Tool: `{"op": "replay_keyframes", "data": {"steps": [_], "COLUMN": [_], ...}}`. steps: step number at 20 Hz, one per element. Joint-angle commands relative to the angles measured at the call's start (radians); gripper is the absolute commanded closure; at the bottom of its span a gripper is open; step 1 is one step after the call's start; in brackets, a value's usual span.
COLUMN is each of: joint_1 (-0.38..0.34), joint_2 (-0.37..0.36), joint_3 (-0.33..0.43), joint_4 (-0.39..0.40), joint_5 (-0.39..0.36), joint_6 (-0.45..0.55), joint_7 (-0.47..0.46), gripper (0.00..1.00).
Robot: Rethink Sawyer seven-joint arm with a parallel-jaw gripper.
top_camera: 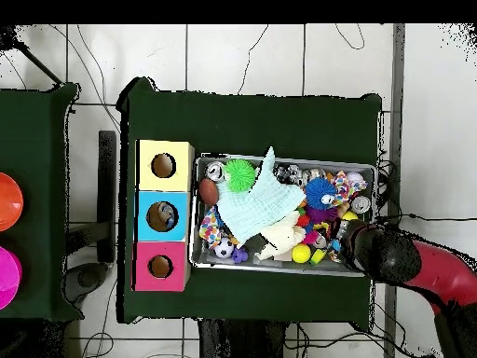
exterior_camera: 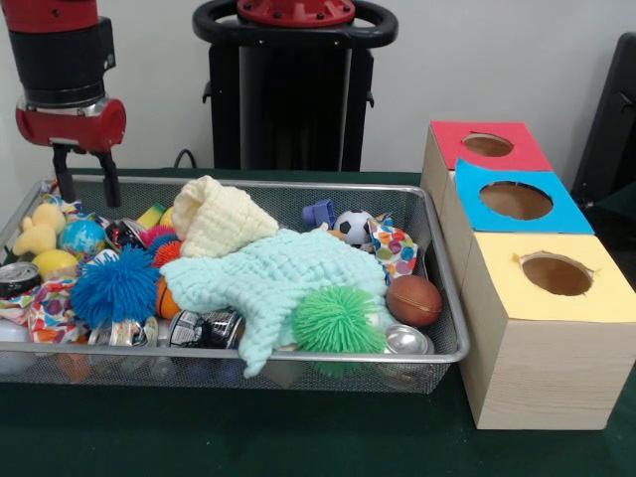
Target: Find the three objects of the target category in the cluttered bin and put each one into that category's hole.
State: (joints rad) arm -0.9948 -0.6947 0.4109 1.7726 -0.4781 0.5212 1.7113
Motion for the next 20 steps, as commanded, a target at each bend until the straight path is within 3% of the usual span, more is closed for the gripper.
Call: {"op": "replay_keyframes", "data": {"steps": [1,8,16,20], "joint_1": [0.021,0.004,0.0,0.032], "joint_2": [0.049,0.078,0.102,0.113], "joint_3": [0.03,0.053,0.078,0.059], "joint_4": [-0.076,-0.126,-0.129,-0.147], "joint_5": [-0.011,-0.045,-0.023,-0.01], "joint_6": [-0.063,-0.139,-0.133,-0.131], "joint_7": [0.021,-0.016,-0.039,-0.002], "gripper": [0.0,0.0,0.0,0.0]}}
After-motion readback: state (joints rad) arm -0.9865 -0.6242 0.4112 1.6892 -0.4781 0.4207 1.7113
